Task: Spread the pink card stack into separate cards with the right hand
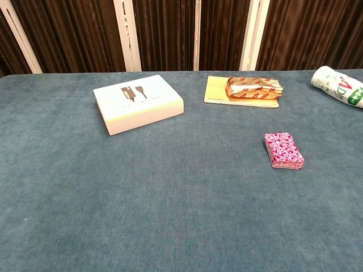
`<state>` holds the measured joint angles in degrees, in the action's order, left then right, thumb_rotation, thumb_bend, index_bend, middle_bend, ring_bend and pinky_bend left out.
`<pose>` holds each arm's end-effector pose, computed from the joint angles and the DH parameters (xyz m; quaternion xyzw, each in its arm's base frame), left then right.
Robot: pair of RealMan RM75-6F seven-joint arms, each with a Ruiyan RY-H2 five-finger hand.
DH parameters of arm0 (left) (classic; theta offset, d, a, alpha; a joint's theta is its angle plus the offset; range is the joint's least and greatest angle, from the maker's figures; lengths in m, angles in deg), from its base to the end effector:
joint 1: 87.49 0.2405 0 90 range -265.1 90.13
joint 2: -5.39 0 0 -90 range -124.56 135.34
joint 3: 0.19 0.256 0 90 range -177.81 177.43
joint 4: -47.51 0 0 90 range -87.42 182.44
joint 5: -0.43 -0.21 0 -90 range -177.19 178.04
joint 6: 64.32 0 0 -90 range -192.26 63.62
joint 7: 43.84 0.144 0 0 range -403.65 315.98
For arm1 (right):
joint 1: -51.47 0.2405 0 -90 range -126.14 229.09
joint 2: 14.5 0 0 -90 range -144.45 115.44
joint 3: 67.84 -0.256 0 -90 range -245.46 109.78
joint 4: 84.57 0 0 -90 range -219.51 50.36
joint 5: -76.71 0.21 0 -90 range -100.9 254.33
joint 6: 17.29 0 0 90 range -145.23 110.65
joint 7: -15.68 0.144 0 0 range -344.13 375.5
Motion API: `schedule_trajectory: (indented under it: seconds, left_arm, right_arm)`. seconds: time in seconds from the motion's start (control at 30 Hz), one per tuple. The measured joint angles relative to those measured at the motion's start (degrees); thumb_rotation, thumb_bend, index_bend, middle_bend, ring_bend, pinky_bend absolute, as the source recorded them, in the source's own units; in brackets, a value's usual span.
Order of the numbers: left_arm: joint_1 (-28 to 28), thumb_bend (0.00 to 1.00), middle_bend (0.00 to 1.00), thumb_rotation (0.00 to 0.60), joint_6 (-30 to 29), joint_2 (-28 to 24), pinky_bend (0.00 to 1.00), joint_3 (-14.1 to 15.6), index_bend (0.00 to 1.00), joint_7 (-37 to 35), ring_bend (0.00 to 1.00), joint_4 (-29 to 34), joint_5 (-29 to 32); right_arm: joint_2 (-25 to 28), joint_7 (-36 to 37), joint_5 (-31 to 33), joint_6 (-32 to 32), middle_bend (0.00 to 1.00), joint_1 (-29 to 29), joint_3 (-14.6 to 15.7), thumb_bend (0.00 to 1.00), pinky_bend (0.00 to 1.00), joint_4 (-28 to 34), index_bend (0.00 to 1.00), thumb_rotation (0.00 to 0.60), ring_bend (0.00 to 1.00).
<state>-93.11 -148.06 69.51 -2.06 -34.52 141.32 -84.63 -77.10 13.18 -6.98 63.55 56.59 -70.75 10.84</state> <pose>-0.3082 0.1810 0.1520 -0.6266 -0.3568 -0.3378 0.6050 -0.3106 -0.1814 0.1548 0.6018 -0.4112 0.3583 0.5834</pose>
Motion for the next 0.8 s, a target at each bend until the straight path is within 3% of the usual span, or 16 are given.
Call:
schedule_trajectory:
  seconds: [0.23,0.4,0.6,0.8]
  left_arm:
    - [0.5,0.02,0.0,0.6,-0.3,-0.4,0.0,0.0,0.0,-1.0,0.0,0.3,0.8]
    - [0.5,0.02,0.0,0.6,-0.2,-0.5,0.0,0.0,0.0,-1.3,0.0,0.3,0.7]
    - [0.3,0.02,0.0,0.6,0.3,-0.7,0.0,-0.1,0.0,-1.5,0.0,0.3,1.2]
    - [0.2,0.02,0.0,0.6,0.8,-1.0,0.0,-0.1,0.0,-1.8,0.0,0.4,1.5]
  right_arm:
    - [1.1,-0.5,1.1,-3.3,0.0,2.0,-0.8,0.24,0.0,3.8,0.0,0.6,0.0]
    - [2.0,-5.5,4.7,-9.5,0.0,6.9,-3.2,0.24,0.0,9.8,0.0,0.6,0.0]
    - [1.6,-16.0,15.4,-16.7,0.0,14.4,-6.8,0.24,0.0,16.5,0.0,0.6,0.0]
    - [-1.6,-25.8,28.0,-20.7,0.0,22.0,-9.0,0.24,0.0,19.2,0.0,0.6,0.0]
